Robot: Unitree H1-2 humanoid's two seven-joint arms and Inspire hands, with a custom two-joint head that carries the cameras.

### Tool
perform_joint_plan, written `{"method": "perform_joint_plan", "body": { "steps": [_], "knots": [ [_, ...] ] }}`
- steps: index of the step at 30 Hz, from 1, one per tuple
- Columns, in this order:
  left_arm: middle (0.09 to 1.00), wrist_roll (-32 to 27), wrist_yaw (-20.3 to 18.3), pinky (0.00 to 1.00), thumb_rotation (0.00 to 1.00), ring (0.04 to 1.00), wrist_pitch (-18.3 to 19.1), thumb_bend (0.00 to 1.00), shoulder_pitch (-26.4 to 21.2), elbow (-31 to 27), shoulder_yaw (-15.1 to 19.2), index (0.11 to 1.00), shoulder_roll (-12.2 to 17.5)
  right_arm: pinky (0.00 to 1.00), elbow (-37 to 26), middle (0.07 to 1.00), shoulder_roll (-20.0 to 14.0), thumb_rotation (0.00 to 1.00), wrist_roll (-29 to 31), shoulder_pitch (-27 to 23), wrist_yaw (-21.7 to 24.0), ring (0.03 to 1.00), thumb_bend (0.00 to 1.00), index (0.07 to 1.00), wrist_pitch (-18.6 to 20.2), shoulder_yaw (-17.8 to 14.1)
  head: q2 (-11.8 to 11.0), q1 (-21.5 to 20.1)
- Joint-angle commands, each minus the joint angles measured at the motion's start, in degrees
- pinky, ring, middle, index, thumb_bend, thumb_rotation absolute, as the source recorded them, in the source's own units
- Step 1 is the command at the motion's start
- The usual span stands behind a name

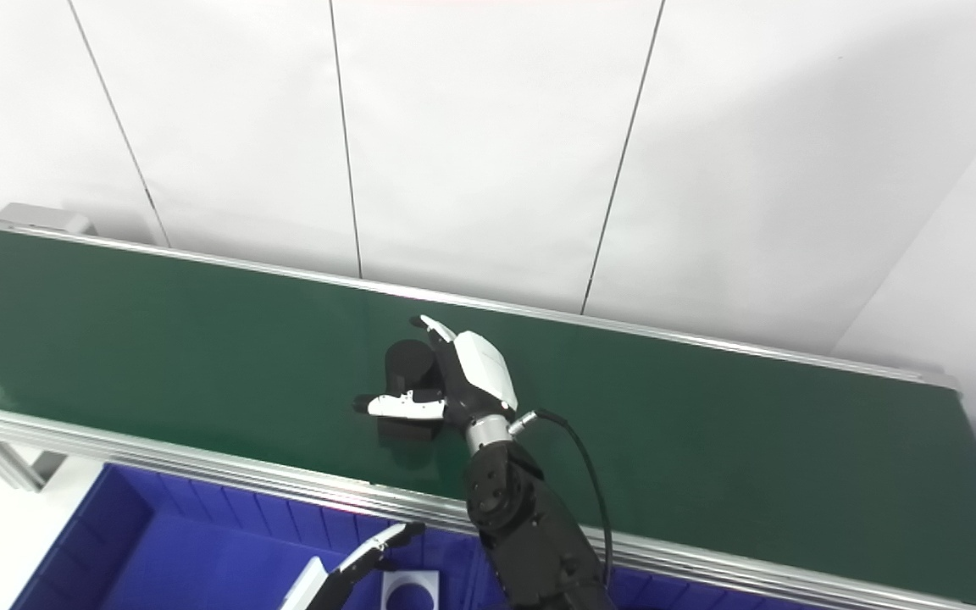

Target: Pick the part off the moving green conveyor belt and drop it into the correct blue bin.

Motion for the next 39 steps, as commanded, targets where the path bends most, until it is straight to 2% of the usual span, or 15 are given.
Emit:
{"method": "perform_joint_plan", "body": {
  "steps": [1, 4, 6, 7, 9, 10, 21, 28, 29, 33, 36, 37, 39],
  "knots": [
    [0.91, -0.2, 0.2, 0.75, 0.7, 0.874, -1.7, 0.7, -0.1, -2.1, 0.7, 0.875, 0.3, 0.84, 0.3, 0.909, 1.3, 0.44, 1.1, -3.2, -1.2, 0.899, 0.94, 0.854, -4.0, -0.1, 0.0, 0.0],
    [0.912, -0.6, -0.4, 0.75, 0.71, 0.879, -1.7, 0.7, 0.1, -2.4, 1.0, 0.878, 0.5, 0.82, 2.3, 0.899, 1.5, 0.39, 2.8, -3.4, -2.1, 0.887, 0.92, 0.832, -5.2, -0.9, 0.3, 0.0],
    [0.913, -0.7, -0.4, 0.77, 0.71, 0.883, -1.7, 0.7, 0.2, -2.6, 1.1, 0.878, 0.5, 0.78, 3.4, 0.865, 1.9, 0.29, 4.0, -3.3, -3.6, 0.854, 0.83, 0.773, -5.9, -1.7, 0.5, 0.1],
    [0.913, -0.7, -0.4, 0.77, 0.7, 0.882, -1.7, 0.7, 0.2, -2.7, 1.1, 0.877, 0.5, 0.74, 3.9, 0.831, 2.1, 0.2, 4.4, -3.3, -4.3, 0.823, 0.64, 0.61, -6.2, -2.0, 0.5, 0.1],
    [0.915, -0.6, -0.5, 0.77, 0.69, 0.883, -1.7, 0.69, 0.3, -2.8, 1.3, 0.878, 0.5, 0.69, 5.3, 0.779, 2.6, 0.15, 4.2, -3.2, -7.8, 0.779, 0.54, 0.518, -7.7, -2.5, 0.5, 0.1],
    [0.915, -0.6, -0.5, 0.77, 0.7, 0.883, -1.7, 0.69, 0.4, -2.8, 1.3, 0.879, 0.5, 0.69, 5.8, 0.763, 2.7, 0.14, 4.2, -3.2, -9.1, 0.771, 0.52, 0.506, -8.4, -2.6, 0.5, 0.1],
    [0.918, 0.1, -0.5, 0.76, 0.73, 0.882, -1.7, 0.69, 0.4, -2.8, 1.7, 0.883, 0.3, 0.73, 5.4, 0.758, 3.9, 0.14, 6.4, -2.0, -14.7, 0.778, 0.49, 0.496, -10.7, -4.2, 1.6, -0.8],
    [0.919, -1.2, -2.3, 0.76, 0.73, 0.885, -1.7, 0.69, 1.1, -3.4, 2.7, 0.885, 0.2, 0.69, 4.2, 0.716, 4.2, 0.14, 7.9, -1.0, -17.0, 0.733, 0.49, 0.494, -12.6, -5.6, 2.1, -1.4],
    [0.919, -1.0, -2.1, 0.76, 0.73, 0.885, -1.7, 0.69, 1.1, -3.3, 2.6, 0.885, 0.2, 0.69, 3.1, 0.714, 4.1, 0.14, 8.1, -0.3, -17.1, 0.73, 0.5, 0.494, -12.9, -5.9, 2.4, -1.5],
    [0.918, -1.0, -2.4, 0.74, 0.73, 0.876, -1.7, 0.69, 1.3, -3.3, 2.6, 0.883, 0.1, 0.55, -4.2, 0.624, 3.4, 0.14, 8.5, 3.9, -16.9, 0.596, 0.5, 0.493, -13.6, -6.8, 3.1, -2.0],
    [0.921, -0.7, -2.5, 0.75, 0.74, 0.878, -1.7, 0.69, 1.6, -3.8, 2.8, 0.884, 0.1, 0.53, -10.2, 0.614, 2.8, 0.14, 8.4, 7.1, -15.7, 0.587, 0.5, 0.492, -12.4, -7.1, 3.8, -2.7],
    [0.921, -0.6, -2.5, 0.75, 0.74, 0.878, -1.7, 0.7, 1.7, -3.8, 2.8, 0.886, 0.1, 0.56, -12.9, 0.636, 2.7, 0.14, 8.7, 8.5, -15.2, 0.624, 0.5, 0.492, -12.0, -7.2, 3.9, -2.8],
    [0.921, -0.5, -2.7, 0.76, 0.75, 0.877, -1.7, 0.7, 1.9, -4.0, 3.0, 0.89, 0.0, 0.56, -17.6, 0.631, 2.4, 0.14, 9.0, 11.2, -14.2, 0.626, 0.5, 0.492, -11.3, -7.5, 4.3, -3.2]
  ]
}}
